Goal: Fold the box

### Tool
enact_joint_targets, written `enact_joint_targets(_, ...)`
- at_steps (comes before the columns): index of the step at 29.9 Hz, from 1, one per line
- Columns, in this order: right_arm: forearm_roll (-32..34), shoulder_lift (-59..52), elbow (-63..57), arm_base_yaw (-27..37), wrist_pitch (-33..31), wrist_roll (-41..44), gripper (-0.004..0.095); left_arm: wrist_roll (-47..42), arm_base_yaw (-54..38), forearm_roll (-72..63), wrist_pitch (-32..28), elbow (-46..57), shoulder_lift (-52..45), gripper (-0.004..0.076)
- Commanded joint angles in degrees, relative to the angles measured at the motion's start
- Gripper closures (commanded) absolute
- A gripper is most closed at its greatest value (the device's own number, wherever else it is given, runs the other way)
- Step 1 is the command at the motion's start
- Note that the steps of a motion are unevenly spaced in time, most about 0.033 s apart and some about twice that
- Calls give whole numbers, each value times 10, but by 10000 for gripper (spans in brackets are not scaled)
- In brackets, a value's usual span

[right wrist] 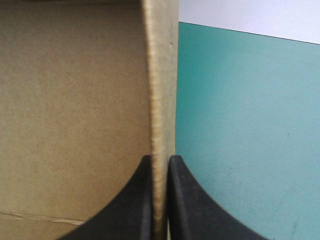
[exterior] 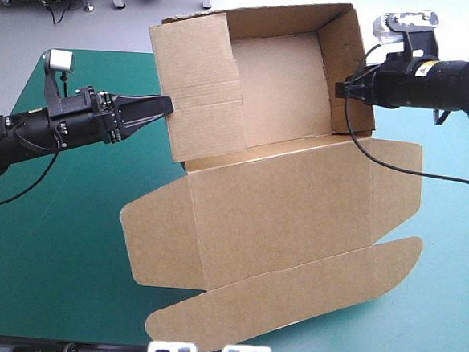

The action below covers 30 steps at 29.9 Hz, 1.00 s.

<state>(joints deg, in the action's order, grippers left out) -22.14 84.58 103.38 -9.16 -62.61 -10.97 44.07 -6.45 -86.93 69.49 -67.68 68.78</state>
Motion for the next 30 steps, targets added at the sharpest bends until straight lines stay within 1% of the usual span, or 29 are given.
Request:
enact_joint_targets(1, 22, -18, 17, -36, 58, 36, 906, 6, 18, -24, -7, -17, -14, 254)
enact_joint_targets(6, 20, -18, 17, -48, 73, 47, 906, -13, 48, 74, -63, -17, -14, 267)
enact_joint_targets(8, 30, -18, 17, -57, 73, 54, 906, -17, 56, 83, -83, -17, -13, 267)
enact_joint_targets(10, 51, -18, 17, -72, 74, 67, 906, -17, 64, 82, -108, -17, -13, 267)
enact_joint_targets(14, 114, -18, 17, -122, 86, 110, 906, -17, 75, 91, -151, -17, -13, 267)
enact_joint_targets(17, 149, -18, 17, -153, 87, 140, 906, -17, 75, 119, -186, -17, -13, 296)
enact_joint_targets(20, 167, -18, 17, -184, 85, 163, 906, -43, 75, 163, -221, -17, -10, 365)
enact_joint_targets(23, 173, -18, 17, -211, 82, 177, 906, -44, 75, 199, -234, -17, 0, 441)
enact_joint_targets(25, 173, -18, 17, -225, 82, 187, 905, -44, 75, 208, -235, -17, 10, 519)
enact_joint_targets(27, 174, -18, 17, -234, 73, 191, 905, -43, 75, 211, -234, -17, 19, 618)
enact_joint_targets(28, 178, -18, 17, -236, 65, 196, 905, -38, 75, 214, -232, -17, 22, 701)
enact_joint_targets(29, 184, -18, 17, -237, 51, 204, 905, -34, 75, 221, -231, -17, 22, 731)
enact_joint_targets(30, 194, -18, 17, -237, 37, 213, 905, -33, 75, 231, -231, -17, 22, 734)
